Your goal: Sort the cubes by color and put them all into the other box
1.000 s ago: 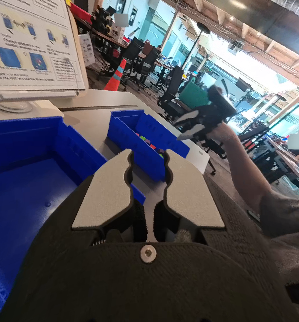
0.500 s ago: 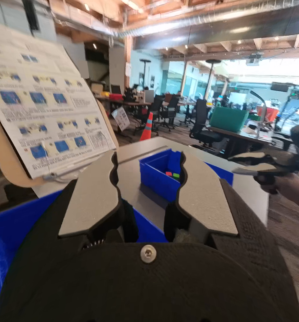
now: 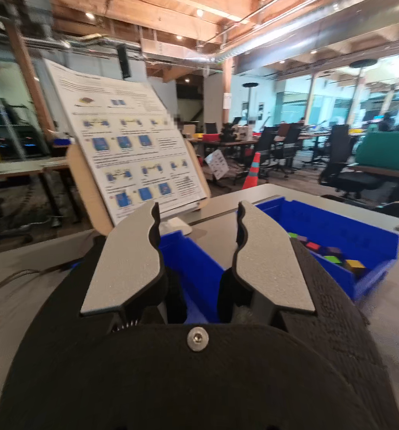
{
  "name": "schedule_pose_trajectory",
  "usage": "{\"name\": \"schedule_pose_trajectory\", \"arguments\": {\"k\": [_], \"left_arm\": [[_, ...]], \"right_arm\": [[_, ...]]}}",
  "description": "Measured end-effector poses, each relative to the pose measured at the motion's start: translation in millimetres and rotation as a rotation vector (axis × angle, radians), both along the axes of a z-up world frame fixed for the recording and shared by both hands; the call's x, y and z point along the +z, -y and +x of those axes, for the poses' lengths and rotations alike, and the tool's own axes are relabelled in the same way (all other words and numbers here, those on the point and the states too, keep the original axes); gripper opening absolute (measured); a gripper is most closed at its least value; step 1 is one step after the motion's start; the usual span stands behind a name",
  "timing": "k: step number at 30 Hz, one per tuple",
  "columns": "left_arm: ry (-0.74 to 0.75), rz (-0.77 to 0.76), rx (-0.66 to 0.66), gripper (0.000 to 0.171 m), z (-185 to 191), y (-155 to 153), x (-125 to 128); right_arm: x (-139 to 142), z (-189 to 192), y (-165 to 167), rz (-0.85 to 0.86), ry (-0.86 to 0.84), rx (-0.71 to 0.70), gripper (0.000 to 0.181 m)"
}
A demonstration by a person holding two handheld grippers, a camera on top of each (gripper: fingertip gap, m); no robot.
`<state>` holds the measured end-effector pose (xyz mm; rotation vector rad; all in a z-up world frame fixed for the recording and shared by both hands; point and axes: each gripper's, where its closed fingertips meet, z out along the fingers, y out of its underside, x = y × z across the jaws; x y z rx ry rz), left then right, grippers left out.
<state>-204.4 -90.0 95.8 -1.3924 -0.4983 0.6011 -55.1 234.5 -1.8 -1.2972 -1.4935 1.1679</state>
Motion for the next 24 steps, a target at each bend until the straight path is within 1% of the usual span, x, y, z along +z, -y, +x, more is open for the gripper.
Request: {"name": "schedule_pose_trajectory", "arguments": {"k": [1, 2, 3, 6, 7, 8, 10, 12, 14, 16, 17, 19, 21, 24], "left_arm": [[0.002, -0.013, 0.028, 0.065, -3, 8, -3], [0.021, -0.021, 0.047, 0.069, -6, 15, -7], [0.047, -0.019, 0.057, 0.077, -8, 22, -11], [0.136, -0.032, 0.043, 0.096, -5, 39, -28], [0.163, -0.066, 0.044, 0.096, -1, 46, -40], [0.185, -0.101, 0.079, 0.096, 2, 57, -54], [0.215, -0.170, 0.184, 0.096, 6, 86, -86], [0.240, -0.200, 0.275, 0.097, 11, 112, -110], [0.250, -0.166, 0.330, 0.096, 17, 126, -121], [0.251, -0.153, 0.424, 0.097, 16, 140, -131], [0.256, -0.167, 0.459, 0.099, 15, 143, -138], [0.288, -0.210, 0.474, 0.102, 14, 140, -157], [0.334, -0.237, 0.460, 0.106, 13, 132, -174], [0.358, -0.326, 0.466, 0.108, 6, 127, -191]], "right_arm": [[-2, -4, 3, -0.002, 0.015, 0.009, 0.097], [-3, -7, 5, 0.005, 0.023, 0.005, 0.102], [-3, -9, 10, 0.013, 0.018, 0.010, 0.101], [-7, -2, 23, 0.057, -0.006, 0.003, 0.090], [-10, 5, 26, 0.068, -0.013, -0.010, 0.088], [-14, 13, 30, 0.065, -0.019, -0.016, 0.088], [-27, 27, 34, 0.027, -0.005, -0.059, 0.086], [-41, 36, 41, 0.005, 0.014, -0.095, 0.087], [-48, 38, 55, 0.007, 0.003, -0.119, 0.082], [-53, 29, 74, 0.059, 0.005, -0.114, 0.078], [-57, 21, 83, 0.087, 0.015, -0.104, 0.076], [-66, 3, 97, 0.118, 0.040, -0.094, 0.077], [-72, -17, 104, 0.092, 0.059, -0.099, 0.075], [-80, -41, 104, 0.012, 0.094, -0.120, 0.061]]}}
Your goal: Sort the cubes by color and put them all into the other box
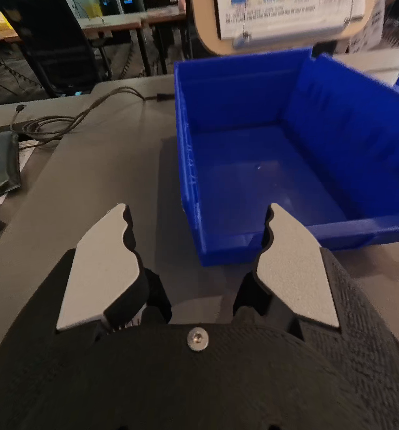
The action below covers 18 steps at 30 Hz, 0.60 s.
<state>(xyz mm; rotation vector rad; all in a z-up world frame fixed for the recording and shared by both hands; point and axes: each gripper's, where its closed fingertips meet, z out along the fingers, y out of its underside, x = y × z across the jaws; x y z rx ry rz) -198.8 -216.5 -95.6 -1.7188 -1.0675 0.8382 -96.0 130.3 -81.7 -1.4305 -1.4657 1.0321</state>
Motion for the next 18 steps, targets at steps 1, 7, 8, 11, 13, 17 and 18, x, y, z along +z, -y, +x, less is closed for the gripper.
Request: {"name": "schedule_pose_trajectory", "arguments": {"k": [1, 7, 8, 11, 13, 17, 18], "left_arm": [[0.010, -0.019, 0.004, 0.108, -4, 1, -3], [0.066, 0.026, -0.032, 0.065, -22, 5, -11], [0.074, 0.029, -0.050, 0.053, -22, 3, -13], [0.073, 0.002, -0.083, 0.024, -24, -2, -16], [0.062, -0.039, -0.081, 0.007, -25, -4, -16], [0.092, -0.052, -0.081, 0.006, -25, -3, -17], [0.103, -0.048, -0.078, 0.006, -25, -3, -17]], "right_arm": [[-3, -5, -1, -0.020, 0.013, -0.008, 0.054], [-10, -20, -4, -0.028, 0.058, -0.011, 0.032], [-10, -21, -3, -0.012, 0.062, -0.009, 0.028], [-11, -23, -4, 0.036, 0.065, -0.022, 0.023], [-11, -23, -6, 0.054, 0.069, -0.034, 0.021], [-11, -20, -12, 0.090, 0.072, -0.060, 0.017], [-11, -19, -14, 0.096, 0.070, -0.068, 0.015]]}}
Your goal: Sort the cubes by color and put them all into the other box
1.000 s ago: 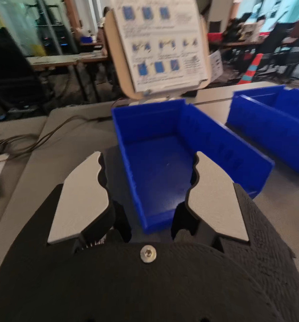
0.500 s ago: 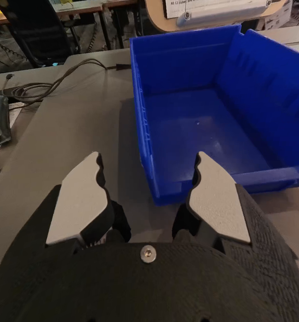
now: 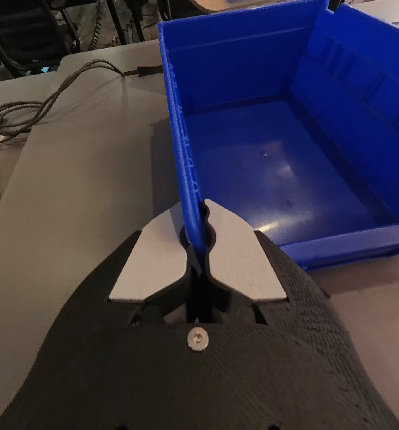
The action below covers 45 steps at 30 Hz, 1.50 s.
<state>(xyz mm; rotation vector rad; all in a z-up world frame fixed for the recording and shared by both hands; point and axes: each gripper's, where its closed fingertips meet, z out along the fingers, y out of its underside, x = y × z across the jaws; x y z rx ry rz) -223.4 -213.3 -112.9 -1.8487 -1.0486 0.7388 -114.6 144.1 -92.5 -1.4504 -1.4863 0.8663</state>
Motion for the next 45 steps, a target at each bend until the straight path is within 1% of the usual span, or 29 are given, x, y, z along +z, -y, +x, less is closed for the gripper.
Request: {"name": "schedule_pose_trajectory", "arguments": {"k": [7, 11, 15, 20, 28, 33, 36, 39, 40, 42, 44, 45], "left_arm": [[0.045, -0.028, 0.009, 0.005, 10, 4, -1], [0.092, -0.029, 0.024, 0.006, 20, 13, -1], [0.113, -0.013, 0.086, 0.005, 32, 22, -1], [0.108, -0.013, 0.202, 0.005, 55, 36, -1], [0.056, -0.035, 0.379, 0.005, 102, 50, 0], [0.028, -0.021, 0.428, 0.005, 129, 51, 0], [0.009, 0.006, 0.426, 0.006, 143, 46, 0], [0.008, 0.076, 0.344, 0.016, 152, 28, 1], [0.008, 0.104, 0.322, 0.021, 154, 23, 2], [0.017, 0.167, 0.300, 0.048, 157, 18, 5], [0.019, 0.214, 0.281, 0.063, 160, 18, 13], [0.022, 0.231, 0.271, 0.070, 162, 19, 17]], "right_arm": [[0, 13, -8, 0.047, 0.010, 0.008, 0.009], [1, 14, -7, 0.075, 0.027, 0.060, 0.008], [2, 8, -1, 0.082, 0.035, 0.117, 0.007], [1, -2, 24, 0.075, 0.028, 0.208, 0.007], [2, -14, 75, 0.086, 0.023, 0.376, 0.007], [2, -20, 108, 0.082, 0.017, 0.488, 0.007], [1, -26, 122, 0.076, 0.011, 0.538, 0.007], [1, -29, 128, 0.072, 0.006, 0.572, 0.007], [1, -28, 128, 0.049, 0.016, 0.582, 0.011], [8, -23, 125, -0.025, 0.002, 0.595, 0.033], [22, -12, 120, -0.061, -0.041, 0.591, 0.043], [28, -4, 119, -0.064, -0.057, 0.593, 0.044]]}}
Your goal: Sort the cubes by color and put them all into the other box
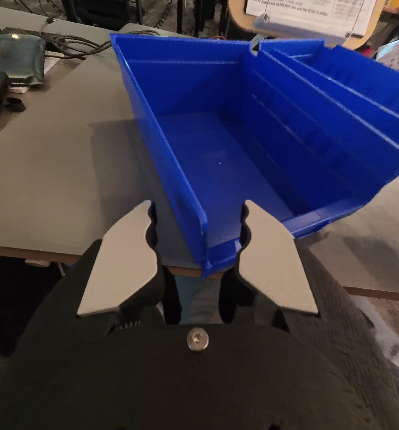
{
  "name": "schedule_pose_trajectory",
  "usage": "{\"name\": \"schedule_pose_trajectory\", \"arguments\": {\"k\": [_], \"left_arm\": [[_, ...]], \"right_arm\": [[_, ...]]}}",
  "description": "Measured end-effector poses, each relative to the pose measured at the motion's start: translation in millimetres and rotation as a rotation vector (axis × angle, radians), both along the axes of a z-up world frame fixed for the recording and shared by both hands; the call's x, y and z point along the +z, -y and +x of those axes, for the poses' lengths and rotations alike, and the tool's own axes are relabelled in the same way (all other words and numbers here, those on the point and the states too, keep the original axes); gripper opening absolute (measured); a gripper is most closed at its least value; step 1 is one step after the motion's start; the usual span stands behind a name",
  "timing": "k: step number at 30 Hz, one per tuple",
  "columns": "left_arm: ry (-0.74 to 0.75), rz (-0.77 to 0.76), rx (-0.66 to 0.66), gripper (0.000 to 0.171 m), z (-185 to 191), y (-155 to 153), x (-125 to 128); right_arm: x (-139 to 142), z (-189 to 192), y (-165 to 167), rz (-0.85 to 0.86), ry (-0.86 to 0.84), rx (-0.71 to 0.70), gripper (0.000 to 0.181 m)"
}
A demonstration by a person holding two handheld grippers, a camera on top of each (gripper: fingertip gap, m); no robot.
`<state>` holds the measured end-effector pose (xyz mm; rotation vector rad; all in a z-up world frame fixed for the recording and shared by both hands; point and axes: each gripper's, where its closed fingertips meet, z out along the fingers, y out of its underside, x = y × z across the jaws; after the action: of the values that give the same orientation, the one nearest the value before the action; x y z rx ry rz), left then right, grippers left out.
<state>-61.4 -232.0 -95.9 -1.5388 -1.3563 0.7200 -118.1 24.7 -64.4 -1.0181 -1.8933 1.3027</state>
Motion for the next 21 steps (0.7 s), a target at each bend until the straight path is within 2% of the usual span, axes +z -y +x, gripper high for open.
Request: {"name": "schedule_pose_trajectory", "arguments": {"k": [2, 5, 8, 11, 14, 16, 18, 19, 21], "left_arm": [[-0.012, 0.010, -0.015, 0.076, 5, 3, 11], [-0.066, 0.021, -0.038, 0.076, 11, 10, 39], [-0.145, 0.000, -0.086, 0.076, 5, 11, 80], [-0.163, -0.026, -0.200, 0.076, -18, -2, 110], [-0.137, -0.191, -0.347, 0.073, -59, -25, 122], [-0.128, -0.344, -0.460, 0.073, -91, -42, 127], [-0.134, -0.507, -0.548, 0.073, -123, -56, 129], [-0.143, -0.570, -0.579, 0.073, -139, -62, 129], [-0.127, -0.613, -0.675, 0.073, -163, -79, 125]], "right_arm": [[14, 21, 4, -0.013, -0.051, 0.004, 0.043], [29, 54, 25, -0.012, -0.131, 0.032, 0.038], [19, 66, 61, 0.015, -0.074, 0.088, 0.033], [3, 50, 75, 0.020, -0.020, 0.069, 0.032], [-11, 34, 81, -0.019, 0.060, 0.050, 0.031], [-16, 29, 84, -0.029, 0.091, 0.048, 0.025], [-17, 24, 80, 0.002, 0.079, 0.027, 0.010], [-17, 24, 80, 0.005, 0.084, 0.033, 0.010], [-18, 25, 78, 0.032, 0.088, 0.031, 0.009]]}}
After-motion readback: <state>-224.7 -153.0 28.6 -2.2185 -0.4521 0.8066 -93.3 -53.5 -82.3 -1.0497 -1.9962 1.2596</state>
